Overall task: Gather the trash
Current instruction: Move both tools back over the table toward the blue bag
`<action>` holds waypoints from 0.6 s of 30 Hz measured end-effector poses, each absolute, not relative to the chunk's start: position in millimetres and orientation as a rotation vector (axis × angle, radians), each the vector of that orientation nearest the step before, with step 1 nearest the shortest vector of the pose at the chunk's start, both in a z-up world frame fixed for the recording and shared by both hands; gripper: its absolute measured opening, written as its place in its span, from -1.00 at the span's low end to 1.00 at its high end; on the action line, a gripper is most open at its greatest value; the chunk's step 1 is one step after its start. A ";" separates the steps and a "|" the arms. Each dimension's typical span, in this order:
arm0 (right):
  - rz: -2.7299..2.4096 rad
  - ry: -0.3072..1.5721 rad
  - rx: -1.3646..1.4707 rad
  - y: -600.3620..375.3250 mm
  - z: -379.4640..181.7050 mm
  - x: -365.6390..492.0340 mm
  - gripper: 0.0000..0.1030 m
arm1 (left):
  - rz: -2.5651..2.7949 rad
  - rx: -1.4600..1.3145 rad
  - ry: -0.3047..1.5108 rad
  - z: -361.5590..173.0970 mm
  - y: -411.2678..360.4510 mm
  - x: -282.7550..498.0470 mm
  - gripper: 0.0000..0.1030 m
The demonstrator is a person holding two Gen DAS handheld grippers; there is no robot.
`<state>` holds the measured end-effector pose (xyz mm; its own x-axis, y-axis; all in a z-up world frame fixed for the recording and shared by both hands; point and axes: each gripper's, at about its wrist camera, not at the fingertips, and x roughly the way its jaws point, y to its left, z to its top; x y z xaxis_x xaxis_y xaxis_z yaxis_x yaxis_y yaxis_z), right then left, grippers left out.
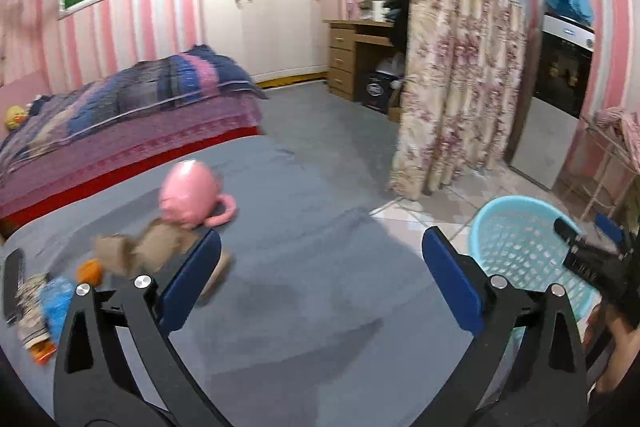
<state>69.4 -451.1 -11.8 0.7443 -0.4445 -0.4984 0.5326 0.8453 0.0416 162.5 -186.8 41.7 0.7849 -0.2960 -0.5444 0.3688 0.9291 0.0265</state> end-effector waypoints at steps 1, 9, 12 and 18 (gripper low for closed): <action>-0.527 0.495 0.186 -448.1 -10.7 70.1 0.87 | -0.339 0.133 0.568 41.9 -178.1 159.8 0.89; -0.376 0.504 0.123 -381.4 -4.7 92.6 0.87 | -0.152 0.114 0.591 33.4 -90.7 159.2 0.89; -0.293 0.521 0.087 -349.7 -9.3 105.1 0.87 | -0.096 0.084 0.612 25.0 -59.2 170.6 0.89; -0.165 0.539 0.043 -301.0 -24.3 125.6 0.87 | 0.014 0.020 0.687 1.4 0.3 200.5 0.89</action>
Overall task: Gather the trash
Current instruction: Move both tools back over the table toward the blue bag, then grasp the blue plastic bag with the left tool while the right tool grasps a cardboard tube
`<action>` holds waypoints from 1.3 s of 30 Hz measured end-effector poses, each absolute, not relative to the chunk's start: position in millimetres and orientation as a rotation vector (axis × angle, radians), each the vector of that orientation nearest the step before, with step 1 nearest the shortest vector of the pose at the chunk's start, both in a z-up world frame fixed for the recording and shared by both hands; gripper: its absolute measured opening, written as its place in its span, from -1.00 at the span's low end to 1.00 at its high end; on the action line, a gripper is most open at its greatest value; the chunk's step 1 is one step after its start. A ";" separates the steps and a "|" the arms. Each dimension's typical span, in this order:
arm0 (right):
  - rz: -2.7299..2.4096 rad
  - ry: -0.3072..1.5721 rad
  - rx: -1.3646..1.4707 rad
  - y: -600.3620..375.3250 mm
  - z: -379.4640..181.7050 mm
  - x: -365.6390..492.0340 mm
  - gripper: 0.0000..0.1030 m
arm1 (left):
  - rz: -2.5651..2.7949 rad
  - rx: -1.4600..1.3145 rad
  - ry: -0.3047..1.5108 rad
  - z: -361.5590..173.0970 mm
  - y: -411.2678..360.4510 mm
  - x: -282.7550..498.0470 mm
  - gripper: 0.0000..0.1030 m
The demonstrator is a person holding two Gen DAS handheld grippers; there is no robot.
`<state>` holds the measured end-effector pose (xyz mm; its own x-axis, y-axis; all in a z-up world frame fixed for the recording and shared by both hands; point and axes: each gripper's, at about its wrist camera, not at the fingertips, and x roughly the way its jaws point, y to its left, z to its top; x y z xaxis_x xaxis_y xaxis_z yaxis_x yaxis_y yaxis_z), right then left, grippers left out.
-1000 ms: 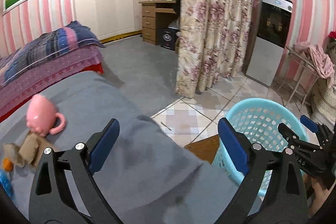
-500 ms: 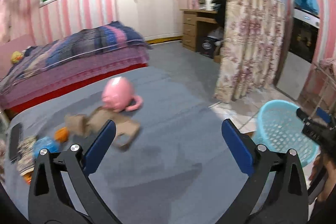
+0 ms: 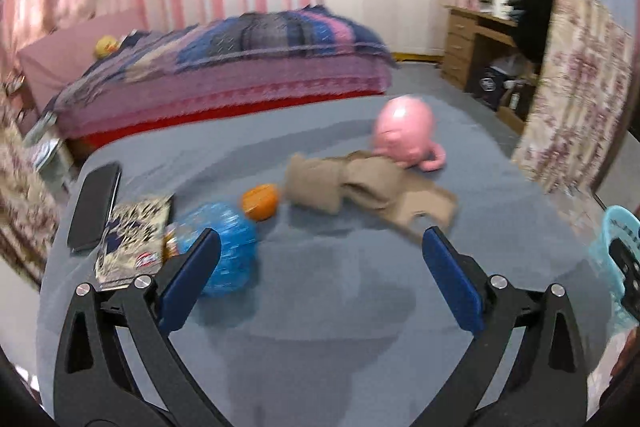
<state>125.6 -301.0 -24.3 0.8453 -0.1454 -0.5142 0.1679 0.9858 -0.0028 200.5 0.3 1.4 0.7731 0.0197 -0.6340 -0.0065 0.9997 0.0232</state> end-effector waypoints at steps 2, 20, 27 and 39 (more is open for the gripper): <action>-0.122 0.562 0.033 -286.2 -32.5 136.6 0.87 | 0.045 -0.001 0.710 -7.8 18.4 209.3 0.89; 0.017 0.583 -0.027 -225.6 -35.0 202.7 0.87 | 0.022 -0.162 0.858 -57.4 95.1 247.5 -0.16; 0.088 0.562 -0.069 -191.0 -24.0 224.9 0.87 | 0.005 -0.157 0.758 -32.9 88.5 247.5 -0.41; 0.256 0.640 -0.170 -112.3 -39.3 293.1 0.86 | 0.114 -0.140 0.706 -18.6 117.7 247.9 -0.41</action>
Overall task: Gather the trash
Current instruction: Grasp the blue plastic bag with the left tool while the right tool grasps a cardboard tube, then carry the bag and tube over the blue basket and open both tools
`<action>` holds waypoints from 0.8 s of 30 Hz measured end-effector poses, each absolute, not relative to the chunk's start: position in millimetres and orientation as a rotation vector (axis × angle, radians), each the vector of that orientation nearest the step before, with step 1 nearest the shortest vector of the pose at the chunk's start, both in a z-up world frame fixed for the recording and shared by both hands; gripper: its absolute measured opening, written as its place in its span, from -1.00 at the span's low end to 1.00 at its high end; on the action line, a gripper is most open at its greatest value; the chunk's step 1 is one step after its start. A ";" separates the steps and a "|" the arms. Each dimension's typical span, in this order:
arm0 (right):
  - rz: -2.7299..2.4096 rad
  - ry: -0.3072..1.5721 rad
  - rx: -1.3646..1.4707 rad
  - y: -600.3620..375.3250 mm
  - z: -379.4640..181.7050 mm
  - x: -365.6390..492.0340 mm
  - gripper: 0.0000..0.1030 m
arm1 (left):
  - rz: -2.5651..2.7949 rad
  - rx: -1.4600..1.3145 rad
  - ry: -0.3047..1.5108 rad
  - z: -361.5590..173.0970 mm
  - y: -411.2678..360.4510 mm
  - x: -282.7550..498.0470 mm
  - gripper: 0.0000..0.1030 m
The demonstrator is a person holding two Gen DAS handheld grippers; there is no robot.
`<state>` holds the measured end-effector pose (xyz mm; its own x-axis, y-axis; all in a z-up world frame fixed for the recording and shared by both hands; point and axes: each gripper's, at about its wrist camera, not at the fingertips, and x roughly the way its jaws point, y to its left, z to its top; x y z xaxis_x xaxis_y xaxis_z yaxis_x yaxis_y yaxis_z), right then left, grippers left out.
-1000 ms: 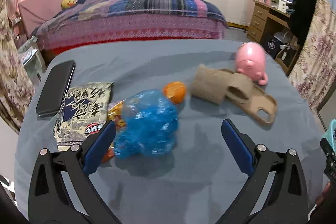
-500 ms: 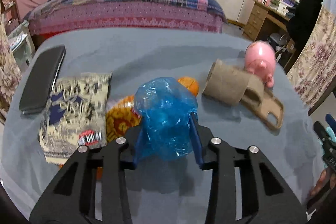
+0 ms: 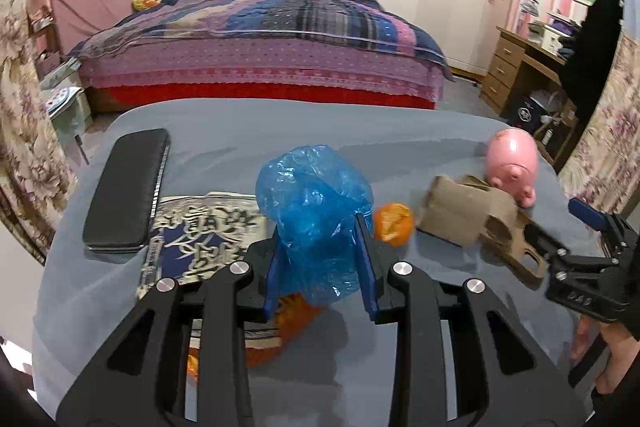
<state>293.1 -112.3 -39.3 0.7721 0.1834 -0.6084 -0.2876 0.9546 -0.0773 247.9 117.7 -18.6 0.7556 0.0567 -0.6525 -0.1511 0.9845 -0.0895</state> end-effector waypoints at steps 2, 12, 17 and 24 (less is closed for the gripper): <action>0.271 0.663 -0.220 -100.3 -45.2 301.4 0.79 | 0.121 -0.155 0.707 -19.6 121.6 249.5 -0.41; 0.307 0.691 -0.293 -77.7 -49.9 308.9 -0.29 | 0.109 -0.135 0.690 -15.3 114.3 247.7 -0.41; 0.293 0.649 -0.276 -88.9 -40.1 299.9 -0.72 | 0.104 -0.131 0.679 -10.9 112.9 244.7 -0.41; 0.260 0.593 -0.218 -117.4 -20.2 281.6 -0.93 | 0.076 -0.128 0.668 -5.4 108.1 241.2 -0.41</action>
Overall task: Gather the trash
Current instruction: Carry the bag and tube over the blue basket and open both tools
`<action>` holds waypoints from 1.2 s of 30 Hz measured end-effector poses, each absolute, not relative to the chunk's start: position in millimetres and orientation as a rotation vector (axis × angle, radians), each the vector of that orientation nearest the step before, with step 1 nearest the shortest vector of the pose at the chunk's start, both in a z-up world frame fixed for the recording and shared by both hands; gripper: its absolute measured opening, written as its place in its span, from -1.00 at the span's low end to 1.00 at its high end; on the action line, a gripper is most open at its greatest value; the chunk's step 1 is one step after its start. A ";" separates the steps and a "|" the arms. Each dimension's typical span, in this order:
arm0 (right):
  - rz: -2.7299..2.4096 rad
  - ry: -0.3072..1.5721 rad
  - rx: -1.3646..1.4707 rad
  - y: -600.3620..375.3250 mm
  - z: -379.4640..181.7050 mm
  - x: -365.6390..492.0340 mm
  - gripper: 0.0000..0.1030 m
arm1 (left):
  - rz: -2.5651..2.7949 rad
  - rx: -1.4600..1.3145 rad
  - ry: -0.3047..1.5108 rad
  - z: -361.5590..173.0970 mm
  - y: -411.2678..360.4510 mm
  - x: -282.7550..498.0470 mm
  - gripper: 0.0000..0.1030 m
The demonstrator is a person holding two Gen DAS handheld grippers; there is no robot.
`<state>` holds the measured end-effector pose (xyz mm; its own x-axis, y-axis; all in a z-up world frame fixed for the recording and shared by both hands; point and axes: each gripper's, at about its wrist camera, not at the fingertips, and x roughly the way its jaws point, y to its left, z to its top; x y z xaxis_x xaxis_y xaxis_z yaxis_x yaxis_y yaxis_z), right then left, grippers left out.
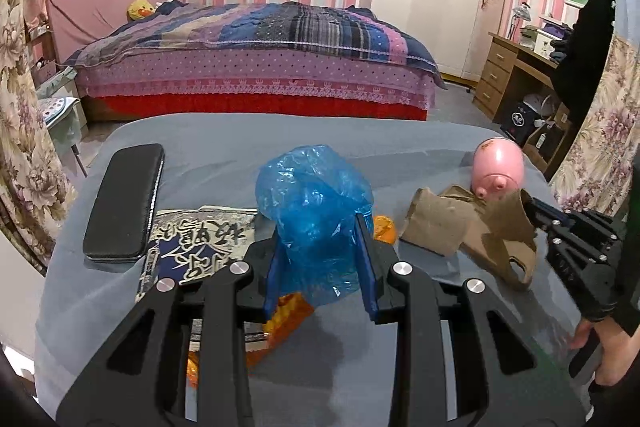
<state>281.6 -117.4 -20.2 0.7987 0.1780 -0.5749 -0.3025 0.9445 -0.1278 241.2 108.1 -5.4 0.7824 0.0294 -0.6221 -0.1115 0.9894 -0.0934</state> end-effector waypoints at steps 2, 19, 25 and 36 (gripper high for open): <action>0.250 0.585 -0.195 -128.3 -16.1 273.7 -0.94 | 0.063 -0.126 0.669 -3.4 102.7 240.7 -0.41; 0.101 0.533 -0.089 -261.4 8.6 178.1 -0.94 | -0.171 -0.069 0.645 15.6 -6.1 232.6 -0.41; 0.039 0.525 -0.066 -299.0 9.8 149.6 -0.94 | -0.268 -0.054 0.646 17.2 -55.2 222.5 -0.41; -0.141 0.482 0.006 -393.0 20.6 104.4 -0.94 | -0.396 -0.006 0.638 21.7 -133.8 204.2 -0.41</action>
<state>104.4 -393.0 20.6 0.8768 -0.1336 -0.4620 0.1365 0.9903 -0.0273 204.2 -133.8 21.7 0.7311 -0.3613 -0.5788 0.3577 0.9253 -0.1258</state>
